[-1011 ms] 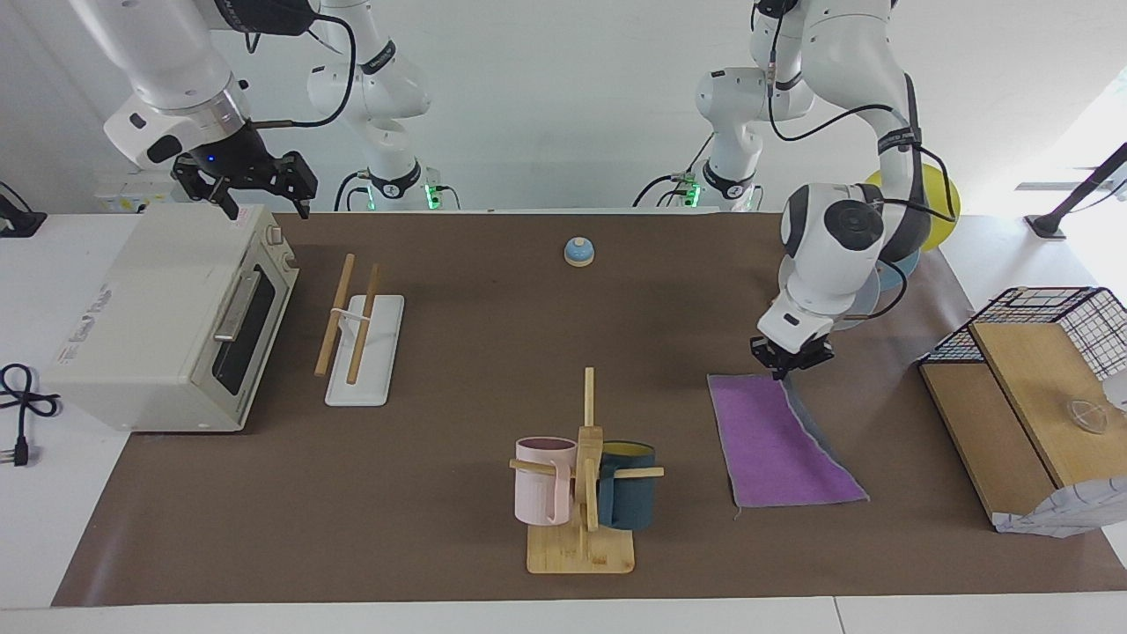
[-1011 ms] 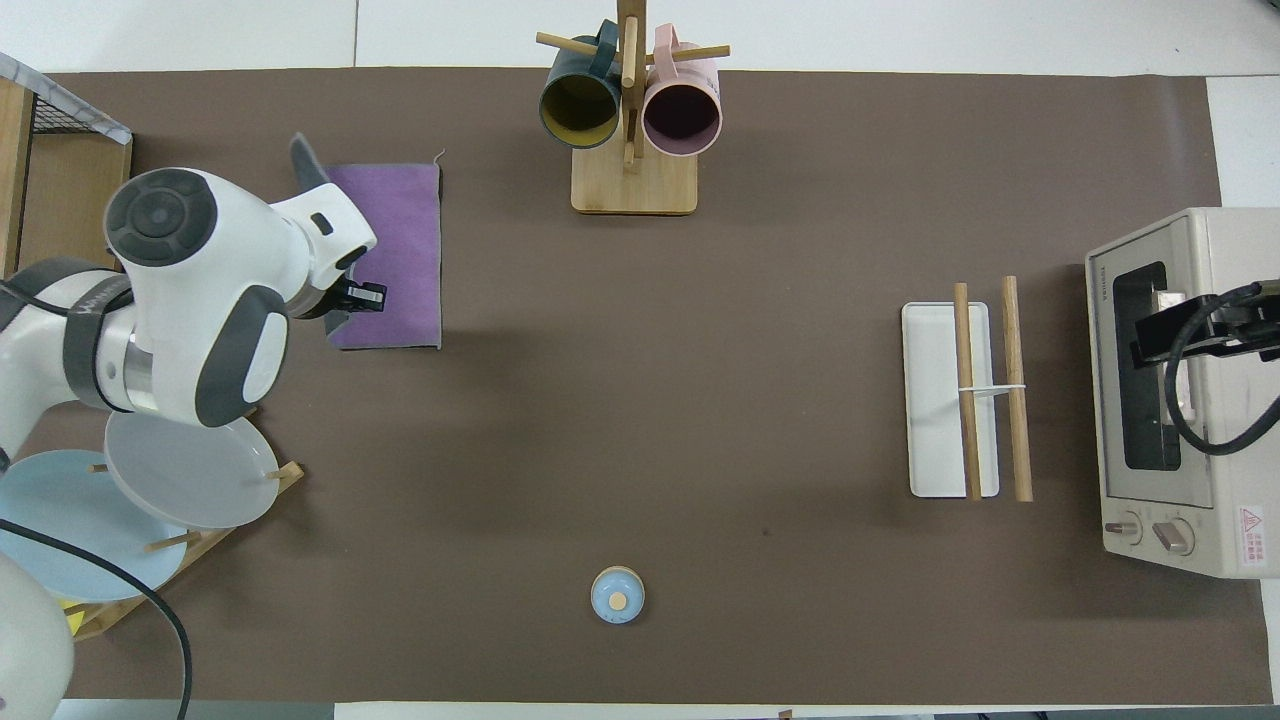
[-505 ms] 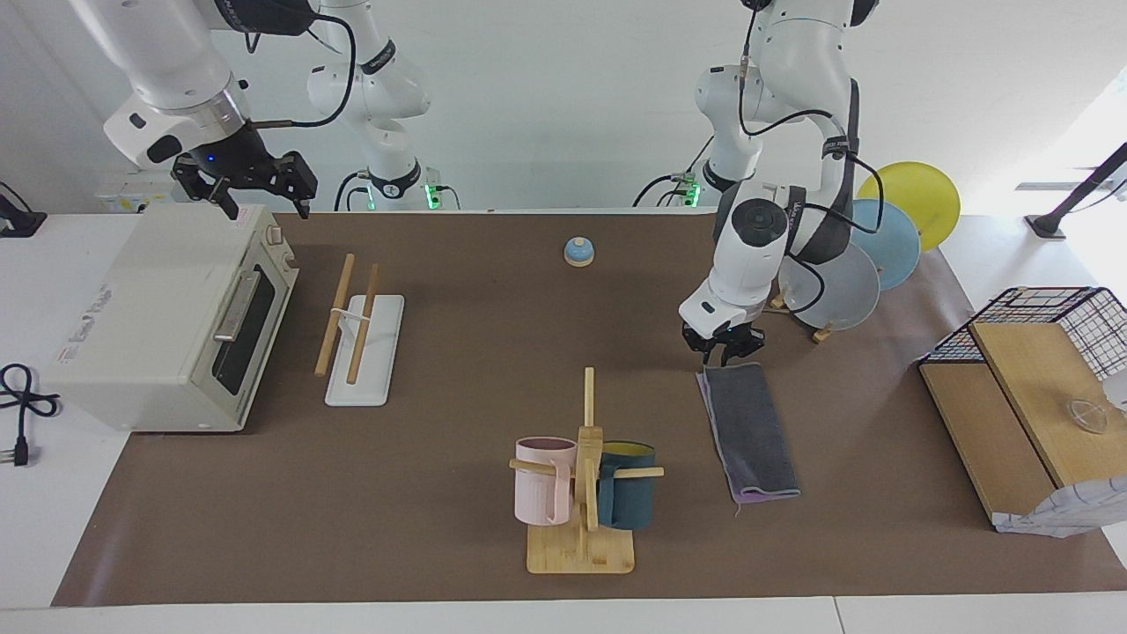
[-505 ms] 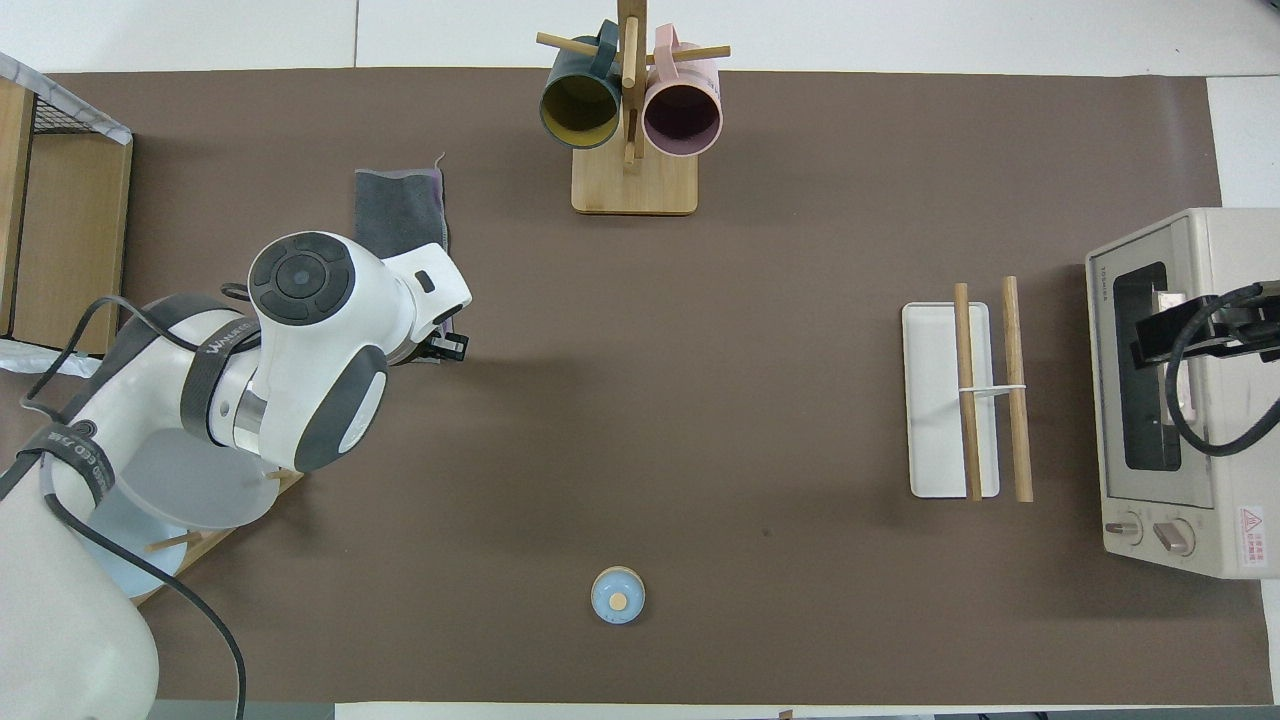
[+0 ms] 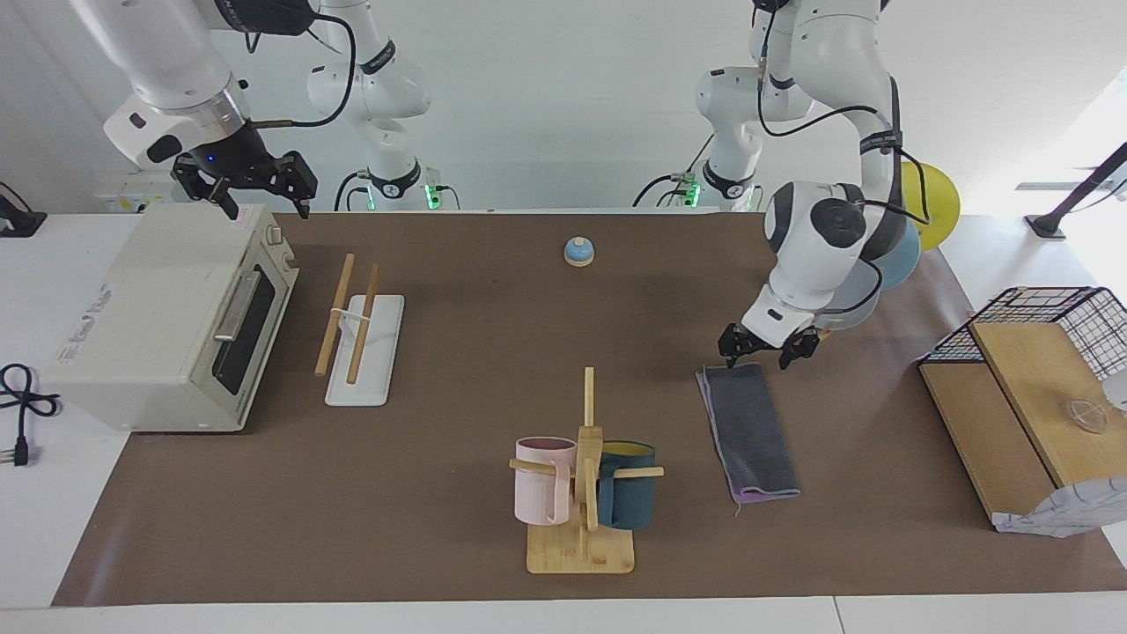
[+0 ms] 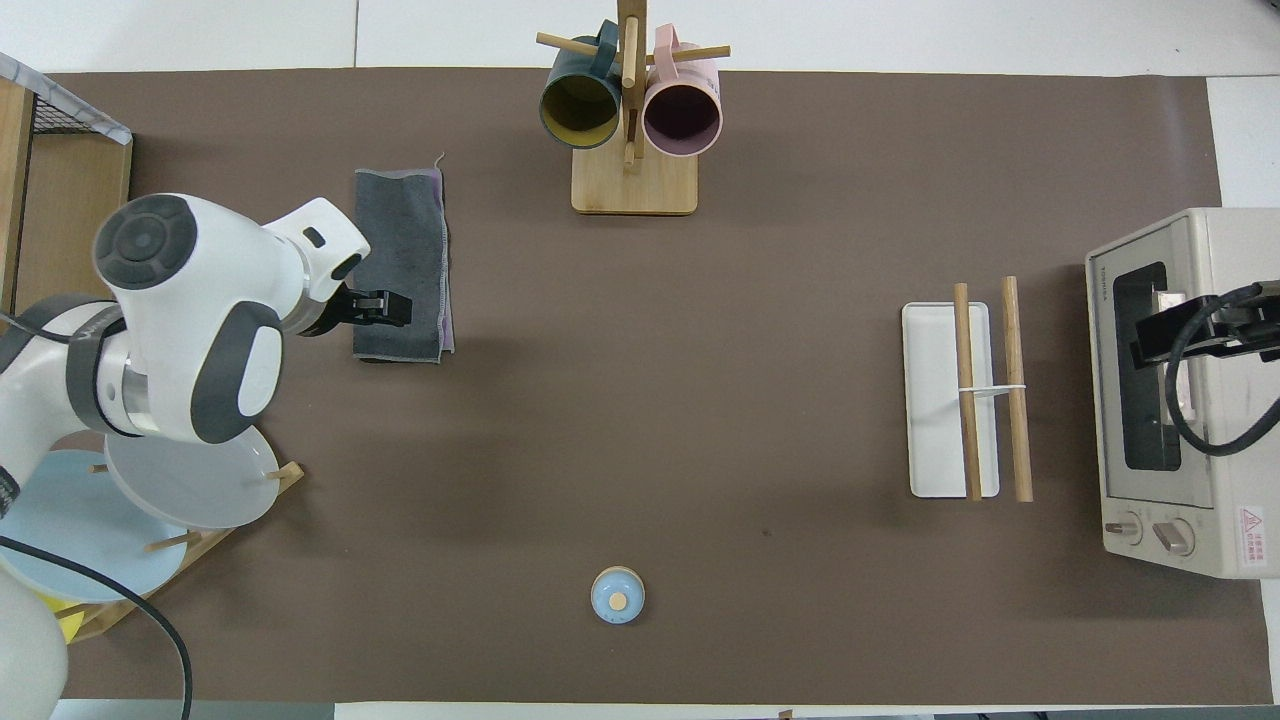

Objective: Fold towel and hang on rack

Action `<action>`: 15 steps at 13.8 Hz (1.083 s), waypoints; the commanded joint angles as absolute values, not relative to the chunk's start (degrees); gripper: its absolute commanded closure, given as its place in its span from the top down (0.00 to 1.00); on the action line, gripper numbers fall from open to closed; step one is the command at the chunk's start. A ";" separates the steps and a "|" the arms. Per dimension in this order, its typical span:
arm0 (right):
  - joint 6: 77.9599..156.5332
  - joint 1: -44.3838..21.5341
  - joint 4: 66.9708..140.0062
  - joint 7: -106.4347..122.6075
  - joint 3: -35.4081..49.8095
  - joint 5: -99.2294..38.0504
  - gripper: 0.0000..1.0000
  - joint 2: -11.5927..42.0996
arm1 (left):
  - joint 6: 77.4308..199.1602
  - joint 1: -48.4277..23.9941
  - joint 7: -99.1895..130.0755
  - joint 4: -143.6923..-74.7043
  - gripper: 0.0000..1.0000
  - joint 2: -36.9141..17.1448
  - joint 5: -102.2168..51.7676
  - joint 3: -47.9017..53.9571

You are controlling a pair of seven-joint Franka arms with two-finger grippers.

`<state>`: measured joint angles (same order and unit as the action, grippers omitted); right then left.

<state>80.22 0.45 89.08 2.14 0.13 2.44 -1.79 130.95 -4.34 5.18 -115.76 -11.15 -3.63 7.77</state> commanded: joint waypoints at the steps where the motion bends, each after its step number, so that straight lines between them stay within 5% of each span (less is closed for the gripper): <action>1: 80.33 1.67 90.09 3.43 0.53 1.14 1.00 -2.72 | 134.38 0.07 -1.38 -116.28 1.00 -11.95 -12.80 8.09; 10: 80.33 1.58 90.09 3.43 0.53 1.14 1.00 -2.72 | 138.52 0.88 -6.42 -115.84 0.99 -18.98 -21.71 8.44; 15: 80.25 1.58 90.09 3.43 0.53 1.14 1.00 -2.72 | 136.41 0.79 -6.42 -114.70 0.82 -19.07 -22.76 8.70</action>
<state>80.22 0.45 89.08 2.14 0.13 2.44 -1.79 137.47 0.97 -5.27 -115.65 -18.73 -21.49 8.80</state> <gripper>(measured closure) 0.000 0.075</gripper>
